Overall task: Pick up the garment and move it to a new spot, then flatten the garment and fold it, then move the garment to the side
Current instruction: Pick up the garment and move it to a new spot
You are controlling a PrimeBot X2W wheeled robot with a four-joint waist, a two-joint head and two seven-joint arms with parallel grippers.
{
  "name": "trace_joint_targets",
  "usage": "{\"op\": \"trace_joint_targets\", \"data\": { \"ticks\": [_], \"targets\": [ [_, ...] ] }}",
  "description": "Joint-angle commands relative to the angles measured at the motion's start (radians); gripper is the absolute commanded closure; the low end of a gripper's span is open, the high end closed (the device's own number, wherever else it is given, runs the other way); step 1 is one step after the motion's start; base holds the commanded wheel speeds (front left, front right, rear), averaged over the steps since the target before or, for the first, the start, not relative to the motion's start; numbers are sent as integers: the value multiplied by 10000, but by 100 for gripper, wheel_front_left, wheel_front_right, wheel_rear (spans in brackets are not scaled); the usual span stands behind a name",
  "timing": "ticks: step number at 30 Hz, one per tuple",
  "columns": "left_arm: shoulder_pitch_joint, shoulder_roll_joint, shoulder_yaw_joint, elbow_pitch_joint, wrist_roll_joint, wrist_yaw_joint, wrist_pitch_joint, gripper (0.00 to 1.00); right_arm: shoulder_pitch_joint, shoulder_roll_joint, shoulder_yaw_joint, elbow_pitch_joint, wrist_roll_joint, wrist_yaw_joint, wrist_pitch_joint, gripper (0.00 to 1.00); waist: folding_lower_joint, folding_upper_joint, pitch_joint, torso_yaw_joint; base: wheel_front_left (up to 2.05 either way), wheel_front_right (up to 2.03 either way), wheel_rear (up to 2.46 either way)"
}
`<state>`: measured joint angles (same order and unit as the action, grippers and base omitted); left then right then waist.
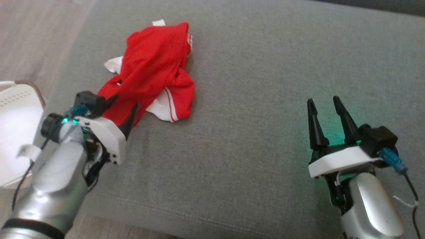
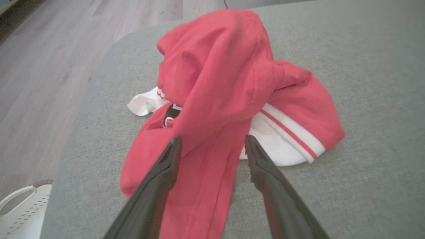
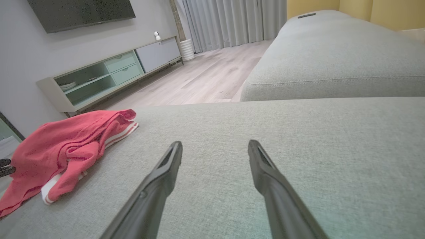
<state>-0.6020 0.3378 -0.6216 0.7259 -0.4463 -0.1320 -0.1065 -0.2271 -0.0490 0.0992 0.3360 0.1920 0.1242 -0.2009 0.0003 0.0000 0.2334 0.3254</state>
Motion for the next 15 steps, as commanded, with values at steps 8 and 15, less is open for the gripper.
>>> {"op": "trace_joint_targets", "data": {
  "ticks": [8,15],
  "targets": [
    [-1555,1007,-1013,986,-1337,15,-742,100,-512,-12,202,-360,-144,65,-36,0,-3,0,521,-595,0,0,0],
    [-1666,1216,-1407,738,-2070,14,-1410,100,-332,-12,153,-70,30,65,-175,0,-3,0,-164,-640,0,0,0]
  ]
}}
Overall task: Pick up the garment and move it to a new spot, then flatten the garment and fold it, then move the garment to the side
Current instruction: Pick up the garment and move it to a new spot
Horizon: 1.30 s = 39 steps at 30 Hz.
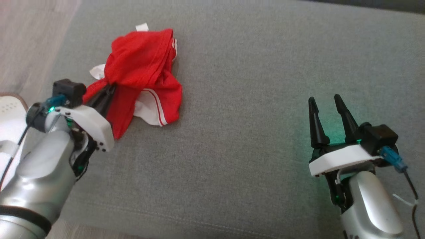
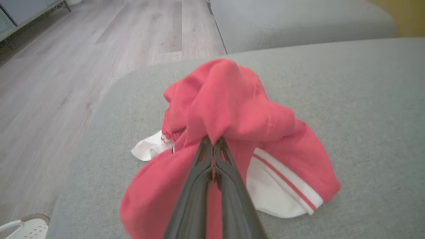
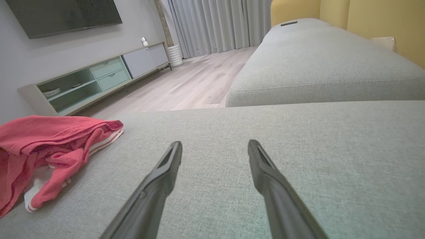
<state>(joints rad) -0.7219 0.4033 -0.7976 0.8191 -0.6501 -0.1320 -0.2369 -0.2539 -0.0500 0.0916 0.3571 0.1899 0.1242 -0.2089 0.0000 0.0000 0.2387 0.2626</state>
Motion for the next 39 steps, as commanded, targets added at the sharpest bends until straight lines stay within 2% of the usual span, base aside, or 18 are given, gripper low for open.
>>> {"op": "trace_joint_targets", "data": {
  "ticks": [1,4,10,14,17,20,27,32,37,39],
  "targets": [
    [-475,618,365,-284,-110,14,-156,100,-25,-3,267,-223,113,65,-125,0,0,0,-377,-27,0,0,0],
    [-455,741,650,-723,-460,14,-230,100,94,-3,389,-65,328,65,-222,0,0,0,-871,-73,0,0,0],
    [-176,838,1899,-2335,-800,56,-245,100,485,-3,505,259,770,65,-381,0,0,0,-1866,-226,0,0,0],
    [-95,747,2520,-3637,-1030,534,-246,100,667,-3,597,358,1045,65,-456,0,0,0,-2313,-549,0,0,0],
    [-263,618,2838,-4332,-1093,1214,-225,100,650,-3,680,342,1166,65,-481,0,0,0,-2356,-831,0,0,0],
    [-528,370,2933,-5009,-1141,1689,-28,100,544,-3,749,290,1265,65,-498,0,0,0,-2232,-1184,0,0,0],
    [-1373,-522,2407,-5653,-642,2355,277,100,119,-3,867,201,1505,65,-520,0,0,0,-1859,-2083,0,0,0],
    [-1766,-1650,2082,-5434,-435,2844,133,100,-160,-3,1047,57,1725,65,-525,0,0,0,-1553,-2780,0,0,0],
    [-1533,-2829,1421,-4815,-329,3005,7,100,-330,-3,979,-207,1736,65,-527,0,0,0,-1358,-3435,0,0,0],
    [-1170,-3268,802,-4398,-289,2952,-60,100,-404,-3,631,-361,1633,65,-527,0,0,0,-1261,-3743,0,0,0]
  ]
}}
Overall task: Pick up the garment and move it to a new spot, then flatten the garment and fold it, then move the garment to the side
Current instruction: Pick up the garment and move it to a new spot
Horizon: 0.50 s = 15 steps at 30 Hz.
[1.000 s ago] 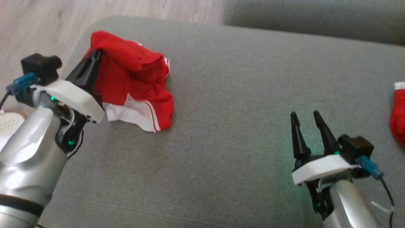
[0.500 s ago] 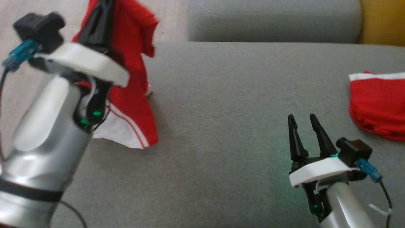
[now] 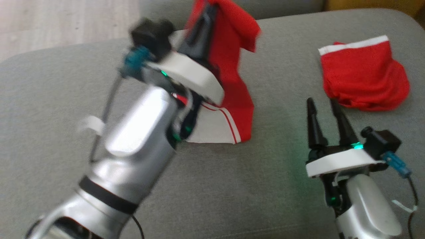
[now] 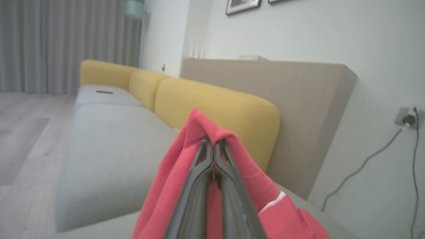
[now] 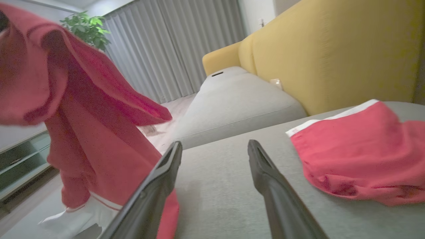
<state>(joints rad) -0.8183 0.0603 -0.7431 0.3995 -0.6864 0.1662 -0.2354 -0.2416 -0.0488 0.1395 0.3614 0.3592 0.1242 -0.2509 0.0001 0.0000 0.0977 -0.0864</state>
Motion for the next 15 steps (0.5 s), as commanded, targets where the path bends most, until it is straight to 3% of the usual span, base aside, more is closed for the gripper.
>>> {"op": "trace_joint_targets", "data": {
  "ticks": [1,4,5,6,7,11,15],
  "targets": [
    [-64,68,18,-67,58,-71,-97,100,-545,-14,-15,-465,-116,65,-107,0,-1,0,165,-314,0,0,0],
    [237,-50,-486,151,-73,-191,-138,100,-552,-14,-429,-550,-303,65,-107,0,-1,0,197,-381,0,0,0],
    [535,-88,-1071,212,-388,-339,-166,22,-579,-14,-842,-604,-503,65,-107,0,-1,0,196,-425,0,0,0],
    [535,-88,-1071,212,-388,-339,-166,22,-579,-14,-842,-604,-503,65,-107,0,-1,0,196,-425,0,0,0],
    [653,-92,-1447,105,-590,-408,-180,0,-598,-14,-1013,-623,-579,65,-108,0,-1,0,187,-438,0,0,0],
    [846,-97,-2762,-197,-1029,-576,-223,0,-650,-14,-1526,-683,-740,65,-108,0,-1,0,143,-263,0,0,0],
    [743,-98,-3133,-76,-1063,-594,-252,0,-582,-14,-1567,-679,-840,65,-106,0,-1,0,-13,112,0,0,0]
  ]
}}
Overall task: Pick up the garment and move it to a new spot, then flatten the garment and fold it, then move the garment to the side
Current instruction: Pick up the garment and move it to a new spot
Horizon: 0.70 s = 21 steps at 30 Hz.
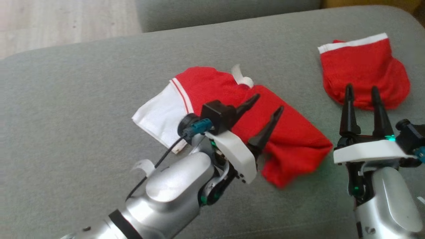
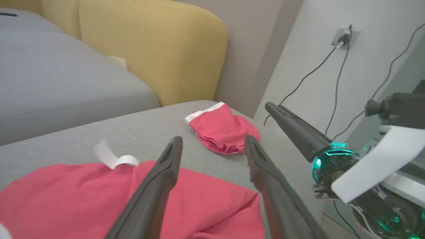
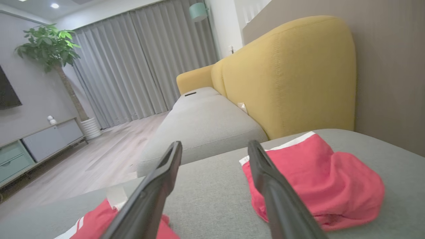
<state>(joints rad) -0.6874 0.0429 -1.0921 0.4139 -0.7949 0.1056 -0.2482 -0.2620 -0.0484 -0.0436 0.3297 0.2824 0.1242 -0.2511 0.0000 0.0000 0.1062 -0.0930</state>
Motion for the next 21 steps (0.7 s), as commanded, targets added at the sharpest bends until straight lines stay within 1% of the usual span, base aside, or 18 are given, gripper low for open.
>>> {"op": "trace_joint_targets", "data": {
  "ticks": [1,4,7,10,12,16,18,21],
  "targets": [
    [-612,76,510,-193,110,68,-127,0,-347,-18,303,-358,-91,65,-98,0,0,0,-151,301,0,0,0],
    [-598,151,1403,-216,695,254,-131,0,-238,-18,558,-384,-183,65,-40,0,0,0,-317,672,0,0,0],
    [-188,603,2591,-539,1368,364,-133,0,-84,-18,771,-452,-373,65,26,0,0,0,-493,1061,0,0,0],
    [522,1185,3746,-1000,1916,311,-133,0,137,-18,949,-569,-498,65,106,0,0,0,-659,1432,0,0,0],
    [1148,1537,4491,-1372,2221,213,-134,0,316,-18,1056,-631,-571,65,194,0,0,0,-754,1633,0,0,0],
    [2676,2024,5823,-2310,2817,-209,-134,0,669,-18,1321,-771,-600,65,362,0,0,0,-924,1952,0,0,0],
    [3499,2121,6503,-2705,3086,-375,-134,0,836,-18,1416,-873,-505,65,412,0,0,0,-986,2100,0,0,0],
    [4624,2008,7313,-3074,3487,-622,-134,0,1064,-18,1521,-991,-459,65,511,0,0,0,-1048,2260,0,0,0]
  ]
}}
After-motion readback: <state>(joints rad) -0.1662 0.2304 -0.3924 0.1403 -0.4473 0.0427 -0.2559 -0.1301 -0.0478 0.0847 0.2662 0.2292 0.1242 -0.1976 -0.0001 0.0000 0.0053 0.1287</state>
